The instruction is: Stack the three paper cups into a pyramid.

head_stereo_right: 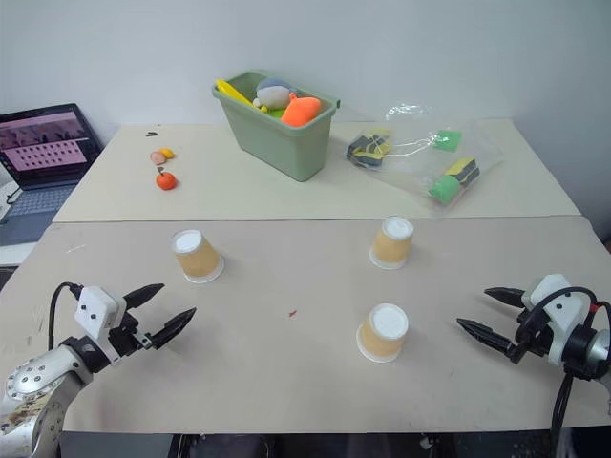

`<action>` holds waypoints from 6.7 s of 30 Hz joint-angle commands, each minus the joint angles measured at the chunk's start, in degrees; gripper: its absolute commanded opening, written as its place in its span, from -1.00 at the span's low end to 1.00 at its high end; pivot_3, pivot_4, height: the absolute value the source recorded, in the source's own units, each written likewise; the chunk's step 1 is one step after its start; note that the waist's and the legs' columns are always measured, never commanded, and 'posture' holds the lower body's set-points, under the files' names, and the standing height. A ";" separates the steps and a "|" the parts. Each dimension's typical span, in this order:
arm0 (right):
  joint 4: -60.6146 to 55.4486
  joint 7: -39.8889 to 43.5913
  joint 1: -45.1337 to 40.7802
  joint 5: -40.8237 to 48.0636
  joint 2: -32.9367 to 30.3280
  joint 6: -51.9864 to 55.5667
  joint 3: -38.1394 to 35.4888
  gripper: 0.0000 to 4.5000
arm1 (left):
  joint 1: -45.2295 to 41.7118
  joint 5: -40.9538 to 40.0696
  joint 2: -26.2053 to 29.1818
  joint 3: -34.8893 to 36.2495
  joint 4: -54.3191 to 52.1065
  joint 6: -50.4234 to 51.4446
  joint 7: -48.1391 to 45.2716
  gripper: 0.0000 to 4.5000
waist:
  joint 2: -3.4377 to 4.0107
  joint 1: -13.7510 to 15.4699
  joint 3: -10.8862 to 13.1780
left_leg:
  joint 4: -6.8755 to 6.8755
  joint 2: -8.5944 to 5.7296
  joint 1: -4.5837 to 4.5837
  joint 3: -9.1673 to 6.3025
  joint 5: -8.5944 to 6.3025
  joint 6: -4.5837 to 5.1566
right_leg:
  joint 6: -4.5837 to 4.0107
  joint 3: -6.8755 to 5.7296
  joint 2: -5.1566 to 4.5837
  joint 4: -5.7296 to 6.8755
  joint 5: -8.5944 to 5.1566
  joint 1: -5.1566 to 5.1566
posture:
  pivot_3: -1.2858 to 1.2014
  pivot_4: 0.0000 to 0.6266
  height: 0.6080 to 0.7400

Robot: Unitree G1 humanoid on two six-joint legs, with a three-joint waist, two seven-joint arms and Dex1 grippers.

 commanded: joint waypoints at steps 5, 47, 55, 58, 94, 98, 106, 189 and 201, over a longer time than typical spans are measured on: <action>-14.29 1.25 7.71 5.59 0.13 6.78 -3.69 0.97 | -7.14 -9.31 2.59 -2.50 -4.30 2.76 -9.08 1.00 | 0.00 1.01 0.00 | 0.00 0.00 -0.02 0.00 0.00 -0.01 | 0.00 0.01 0.00 0.05 0.00 -0.02 | 0.03 -0.52 1.00; -35.02 -3.62 11.04 10.04 3.81 15.70 3.28 0.97 | -26.45 -14.61 3.26 -8.63 -3.36 8.71 -13.94 1.00 | -0.26 0.90 0.13 | 0.74 -0.04 -0.08 0.21 -0.11 0.15 | 0.08 0.28 0.06 0.31 0.01 0.03 | 0.03 -0.52 1.00; -32.86 -5.38 5.50 8.36 5.76 14.86 8.46 0.97 | -25.97 -15.19 3.32 -8.33 -5.04 9.87 -13.11 1.00 | -0.26 0.59 0.14 | 0.80 -0.03 -0.06 0.22 -0.10 0.14 | 0.08 0.29 0.08 0.36 0.03 0.03 | 0.03 -0.52 1.00; -31.85 -6.11 1.76 7.95 6.62 14.93 11.33 0.97 | -24.73 -15.82 3.69 -7.77 -6.17 10.61 -12.93 1.00 | -0.26 0.41 0.14 | 0.79 -0.03 -0.05 0.22 -0.10 0.14 | 0.08 0.30 0.08 0.36 0.03 0.03 | 0.03 -0.52 1.00; -8.84 1.18 -39.23 4.15 21.34 17.93 39.32 0.24 | -1.53 -15.86 4.94 3.33 -16.07 9.89 -8.22 1.00 | -0.38 -0.77 0.08 | 0.80 0.18 -0.31 0.38 -0.12 0.05 | -0.71 0.45 0.34 0.34 0.54 -0.89 | 0.03 -0.52 1.00; -1.73 2.84 -44.81 0.10 26.07 12.92 42.04 0.24 | 1.37 -14.07 4.50 4.38 -15.83 7.27 -8.54 1.00 | -0.37 -0.96 0.09 | 0.73 0.31 -0.33 0.37 -0.10 0.02 | -0.76 0.46 0.48 0.36 0.56 -0.95 | 0.03 -0.52 1.00; 7.57 5.44 -52.50 -2.98 32.78 8.47 42.82 0.24 | 5.45 -12.52 2.63 5.96 -13.55 2.92 -8.82 1.00 | -0.37 -1.17 0.08 | 0.77 0.48 -0.32 0.39 -0.08 -0.02 | -0.87 0.52 0.70 0.36 0.64 -0.95 | 0.03 -0.52 1.00; 12.36 -3.01 -46.72 -1.38 21.07 8.97 22.12 0.22 | -5.71 -11.62 2.43 -1.10 -8.66 3.35 -7.55 1.00 | -0.32 -1.81 0.09 | 0.85 0.69 -0.24 0.84 -0.11 0.00 | -0.99 0.88 0.97 0.35 0.92 -0.94 | 0.03 -0.52 1.00; -4.90 5.18 -40.60 2.94 18.74 18.09 30.96 0.22 | -3.61 -10.87 0.34 -1.15 -7.35 -0.47 -7.77 1.00 | -0.33 -1.46 0.09 | 0.91 0.70 -0.25 0.81 -0.13 0.03 | -0.97 0.85 0.98 0.35 0.92 -0.90 | 0.03 -0.52 1.00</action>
